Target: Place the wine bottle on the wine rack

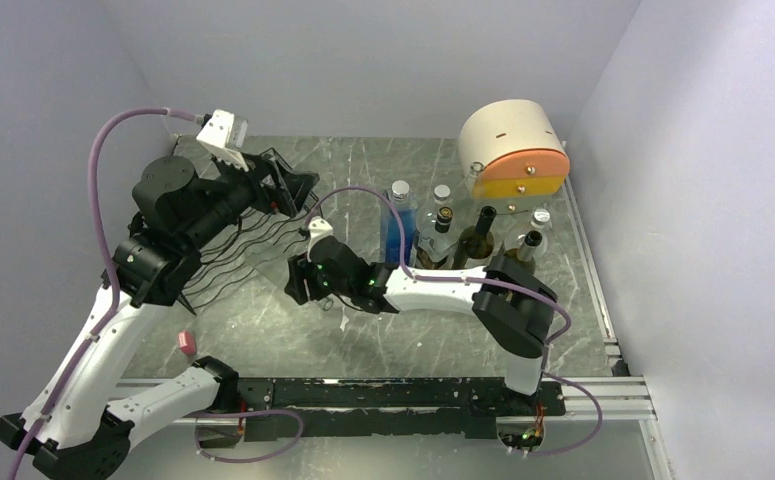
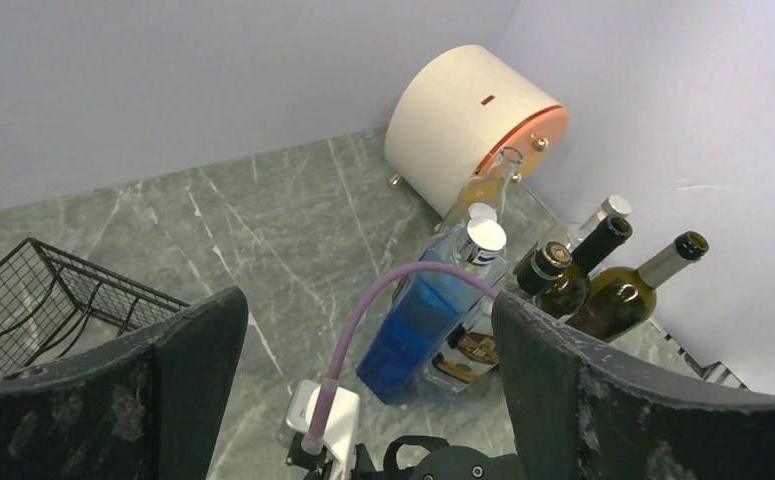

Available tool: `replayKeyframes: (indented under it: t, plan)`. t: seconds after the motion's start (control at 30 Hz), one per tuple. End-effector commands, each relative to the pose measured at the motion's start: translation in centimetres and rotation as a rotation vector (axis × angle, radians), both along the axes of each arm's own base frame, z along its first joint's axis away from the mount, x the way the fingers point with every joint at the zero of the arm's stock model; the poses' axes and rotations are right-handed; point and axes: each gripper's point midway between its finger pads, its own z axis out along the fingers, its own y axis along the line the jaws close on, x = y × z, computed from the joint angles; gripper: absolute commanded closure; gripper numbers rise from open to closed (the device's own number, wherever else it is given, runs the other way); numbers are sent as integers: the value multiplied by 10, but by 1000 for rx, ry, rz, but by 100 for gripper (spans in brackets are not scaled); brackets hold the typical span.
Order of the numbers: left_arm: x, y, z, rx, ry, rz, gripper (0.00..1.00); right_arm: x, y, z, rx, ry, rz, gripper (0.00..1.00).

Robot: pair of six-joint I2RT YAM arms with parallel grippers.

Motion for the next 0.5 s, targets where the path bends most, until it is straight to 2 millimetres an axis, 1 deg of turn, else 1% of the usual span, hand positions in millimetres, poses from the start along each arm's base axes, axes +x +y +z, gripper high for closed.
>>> replayKeyframes:
  t: [0.0,0.1,0.13,0.17,0.3,0.33,0.47]
  plan:
    - [8,5,-6,47,51,46,4,40,17,32,121,-96,-138,100]
    - [11,6,-12,72,84,57,5,57,19,24,118,-117,-177,100]
    - [11,5,-15,76,92,55,5,61,21,25,132,-139,-179,100]
    - [11,4,-17,81,97,50,4,68,25,34,169,-177,-186,100]
    - [8,-4,-23,86,95,-1,4,96,36,33,167,-266,-245,100]
    - [8,-5,-24,86,99,-10,5,102,38,26,160,-280,-254,100]
    - [8,-5,-28,95,117,-10,5,123,44,13,138,-311,-292,100]
